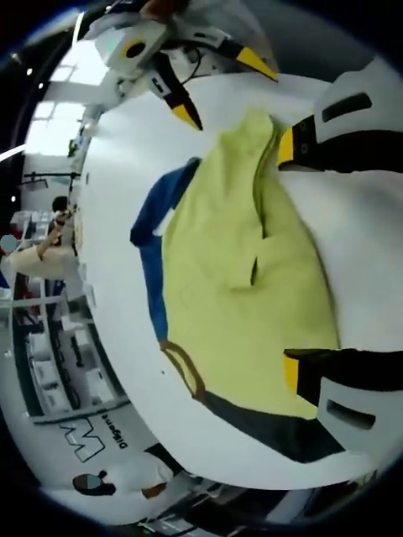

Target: Fold the garment on the visible template until the final outline fits inside the template.

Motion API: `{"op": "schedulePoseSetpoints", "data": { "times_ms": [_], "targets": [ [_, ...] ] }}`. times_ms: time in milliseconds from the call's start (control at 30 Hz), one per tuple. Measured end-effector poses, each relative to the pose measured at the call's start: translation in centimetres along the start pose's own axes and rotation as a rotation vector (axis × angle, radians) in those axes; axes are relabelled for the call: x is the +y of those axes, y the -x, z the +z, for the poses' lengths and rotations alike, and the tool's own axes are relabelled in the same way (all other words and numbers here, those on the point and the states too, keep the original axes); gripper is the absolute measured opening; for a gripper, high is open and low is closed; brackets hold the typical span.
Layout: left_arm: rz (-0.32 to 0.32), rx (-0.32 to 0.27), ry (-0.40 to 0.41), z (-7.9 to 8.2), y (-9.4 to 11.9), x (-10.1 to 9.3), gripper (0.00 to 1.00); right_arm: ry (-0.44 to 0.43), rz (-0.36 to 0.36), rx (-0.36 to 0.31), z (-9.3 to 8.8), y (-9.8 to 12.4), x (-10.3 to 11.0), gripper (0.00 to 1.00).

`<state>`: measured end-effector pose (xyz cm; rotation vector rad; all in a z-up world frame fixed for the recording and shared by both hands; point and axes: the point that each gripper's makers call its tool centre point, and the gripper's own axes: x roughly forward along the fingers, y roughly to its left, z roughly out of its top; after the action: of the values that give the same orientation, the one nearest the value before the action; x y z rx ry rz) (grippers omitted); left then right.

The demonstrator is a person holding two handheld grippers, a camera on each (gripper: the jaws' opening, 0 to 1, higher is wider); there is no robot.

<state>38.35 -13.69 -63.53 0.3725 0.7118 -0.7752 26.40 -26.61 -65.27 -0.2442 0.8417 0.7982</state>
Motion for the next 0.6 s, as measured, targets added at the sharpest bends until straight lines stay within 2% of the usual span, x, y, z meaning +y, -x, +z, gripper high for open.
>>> {"op": "schedulePoseSetpoints", "data": {
  "times_ms": [133, 267, 400, 467, 600],
  "targets": [
    [0.014, -0.02, 0.055, -0.5, -0.4, -0.3, 0.71, 0.003, -0.004, 0.011, -0.4, -0.3, -0.2, 0.67],
    [0.027, -0.017, 0.07, -1.2, -0.9, -0.5, 0.59, 0.008, -0.005, 0.022, -0.8, -0.6, -0.2, 0.58],
    [0.019, -0.012, 0.093, -1.6, -1.6, -0.9, 0.5, 0.034, -0.009, 0.048, -1.4, -0.9, -0.2, 0.51],
    [0.019, -0.012, 0.113, -1.6, -1.8, -1.1, 0.45, 0.06, -0.014, 0.073, -1.9, -0.9, -0.3, 0.44],
    [0.004, -0.023, 0.15, -1.6, -2.1, -1.3, 0.35, 0.073, -0.012, 0.071, -2.0, -1.0, -0.2, 0.38]
  ]
}}
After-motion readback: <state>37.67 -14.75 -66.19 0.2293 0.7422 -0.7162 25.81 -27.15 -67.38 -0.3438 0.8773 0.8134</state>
